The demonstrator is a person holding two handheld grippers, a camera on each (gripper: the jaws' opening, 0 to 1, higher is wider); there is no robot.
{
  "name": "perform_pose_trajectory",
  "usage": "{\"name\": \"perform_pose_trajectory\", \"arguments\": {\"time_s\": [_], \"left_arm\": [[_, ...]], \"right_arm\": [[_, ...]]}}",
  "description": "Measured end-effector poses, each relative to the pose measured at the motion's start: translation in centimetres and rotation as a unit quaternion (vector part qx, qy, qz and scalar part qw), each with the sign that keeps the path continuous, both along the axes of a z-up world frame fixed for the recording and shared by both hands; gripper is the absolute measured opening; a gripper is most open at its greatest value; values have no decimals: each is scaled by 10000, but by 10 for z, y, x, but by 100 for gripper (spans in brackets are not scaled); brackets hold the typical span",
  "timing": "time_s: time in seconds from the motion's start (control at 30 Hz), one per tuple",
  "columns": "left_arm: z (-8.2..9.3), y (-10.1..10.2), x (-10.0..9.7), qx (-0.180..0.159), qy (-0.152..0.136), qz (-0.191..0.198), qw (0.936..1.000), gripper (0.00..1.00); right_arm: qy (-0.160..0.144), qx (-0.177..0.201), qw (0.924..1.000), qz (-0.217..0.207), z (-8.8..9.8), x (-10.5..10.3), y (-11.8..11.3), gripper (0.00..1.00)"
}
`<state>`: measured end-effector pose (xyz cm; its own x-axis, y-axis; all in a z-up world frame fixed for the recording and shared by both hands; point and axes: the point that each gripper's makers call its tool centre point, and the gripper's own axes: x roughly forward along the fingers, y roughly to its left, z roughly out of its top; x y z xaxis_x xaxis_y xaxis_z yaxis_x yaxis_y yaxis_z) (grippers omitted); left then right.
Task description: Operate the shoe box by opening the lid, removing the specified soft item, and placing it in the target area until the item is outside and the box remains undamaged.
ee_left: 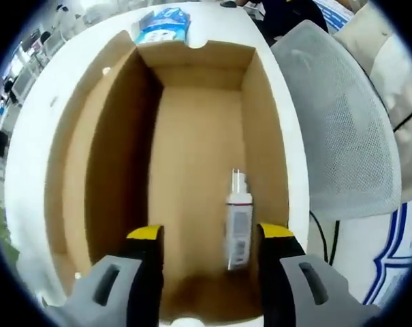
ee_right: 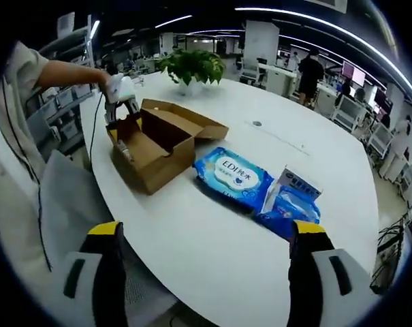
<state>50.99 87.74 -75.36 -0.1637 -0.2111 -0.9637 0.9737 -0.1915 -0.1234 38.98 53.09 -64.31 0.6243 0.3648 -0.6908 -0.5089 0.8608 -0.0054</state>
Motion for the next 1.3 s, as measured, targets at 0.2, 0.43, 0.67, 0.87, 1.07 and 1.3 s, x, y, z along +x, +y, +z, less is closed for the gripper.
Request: {"name": "perform_pose_trajectory", "arguments": {"time_s": [0.2, 0.43, 0.67, 0.87, 1.07, 1.3], "left_arm": [[-7, 1, -1, 80, 130, -214, 9997, 55], [-13, 3, -3, 146, 225, -332, 9991, 54], [-21, 2, -5, 169, 263, -397, 9987, 50], [-24, 0, -7, 163, 297, -334, 9989, 49], [-27, -1, -8, 160, 281, -327, 9989, 45], [-28, -1, -9, 186, 226, -332, 9990, 34]], "right_arm": [[102, -8, 9998, -149, -7, -5, -3, 96], [180, 18, 9995, -268, -12, -7, -4, 96], [189, 47, 9993, -325, -12, -5, -4, 95], [234, 53, 9992, -329, -15, -6, -3, 95], [264, 76, 9991, -321, -17, -8, -2, 94], [263, 90, 9991, -316, -18, -8, -1, 93]]}}
